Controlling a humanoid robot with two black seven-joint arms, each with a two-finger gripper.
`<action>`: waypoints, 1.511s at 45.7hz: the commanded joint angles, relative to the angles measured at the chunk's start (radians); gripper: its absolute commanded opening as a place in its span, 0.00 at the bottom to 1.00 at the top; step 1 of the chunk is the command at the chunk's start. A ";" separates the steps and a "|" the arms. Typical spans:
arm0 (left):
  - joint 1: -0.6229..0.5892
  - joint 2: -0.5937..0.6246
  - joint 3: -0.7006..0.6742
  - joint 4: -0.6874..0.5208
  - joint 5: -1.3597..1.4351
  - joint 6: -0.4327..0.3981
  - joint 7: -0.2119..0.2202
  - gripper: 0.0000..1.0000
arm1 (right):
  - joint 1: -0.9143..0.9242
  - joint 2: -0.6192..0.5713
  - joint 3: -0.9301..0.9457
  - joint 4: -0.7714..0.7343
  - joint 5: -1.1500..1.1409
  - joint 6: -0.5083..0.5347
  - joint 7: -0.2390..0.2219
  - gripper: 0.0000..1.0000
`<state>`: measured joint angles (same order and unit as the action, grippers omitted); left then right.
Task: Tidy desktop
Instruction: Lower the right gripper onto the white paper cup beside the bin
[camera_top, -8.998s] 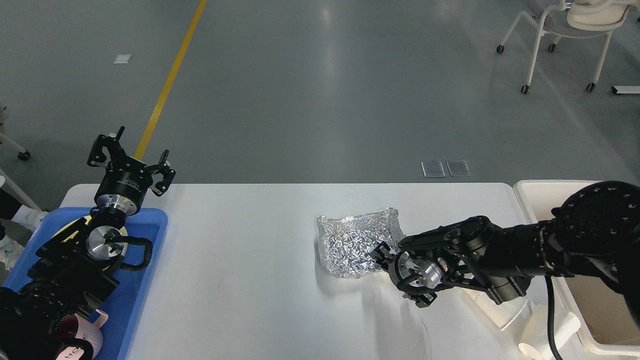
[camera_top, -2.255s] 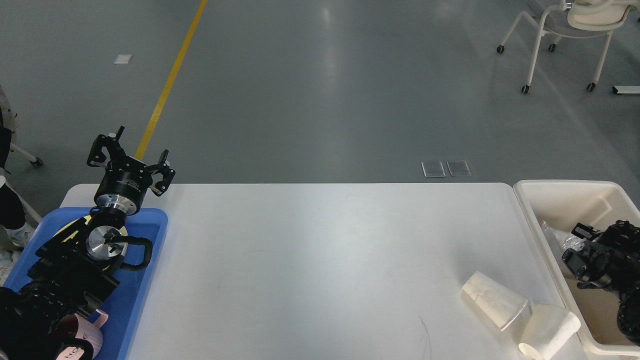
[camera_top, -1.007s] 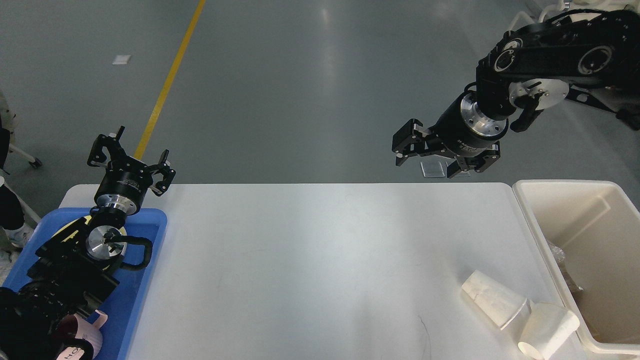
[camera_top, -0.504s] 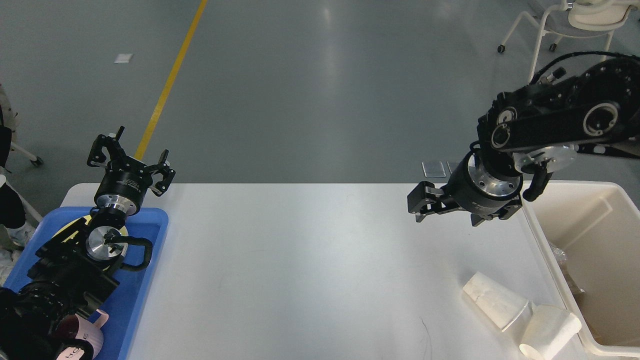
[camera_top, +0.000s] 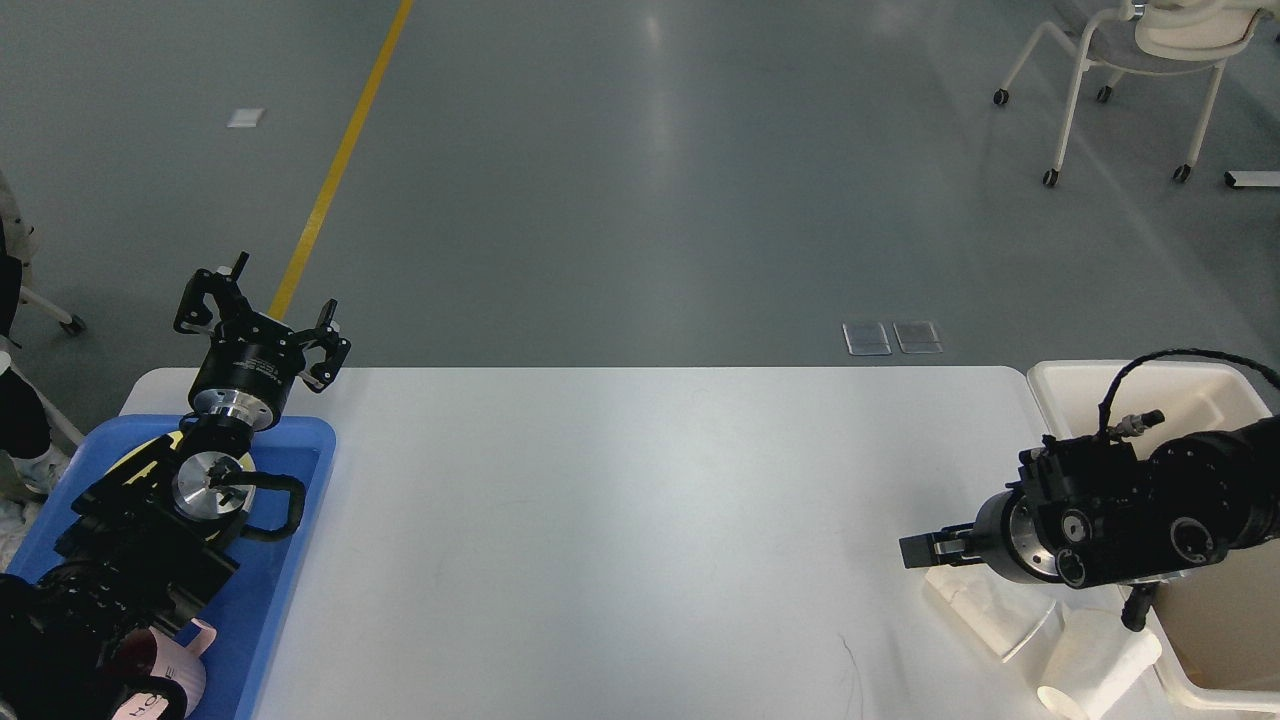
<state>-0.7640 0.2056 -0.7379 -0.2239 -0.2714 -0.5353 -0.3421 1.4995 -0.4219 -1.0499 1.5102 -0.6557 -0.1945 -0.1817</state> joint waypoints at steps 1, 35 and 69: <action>0.000 0.000 0.000 0.000 0.000 0.000 0.000 0.99 | -0.068 0.021 -0.032 -0.048 -0.076 -0.042 0.022 1.00; 0.000 0.000 0.002 0.000 0.000 0.000 0.000 0.99 | -0.305 0.106 -0.048 -0.372 -0.085 -0.031 0.024 0.87; 0.000 0.000 0.000 0.000 0.000 0.000 0.000 1.00 | -0.121 0.064 -0.032 -0.237 -0.073 0.127 0.015 0.00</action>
<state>-0.7639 0.2055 -0.7373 -0.2240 -0.2714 -0.5354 -0.3422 1.2917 -0.3310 -1.0835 1.1986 -0.7306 -0.0783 -0.1669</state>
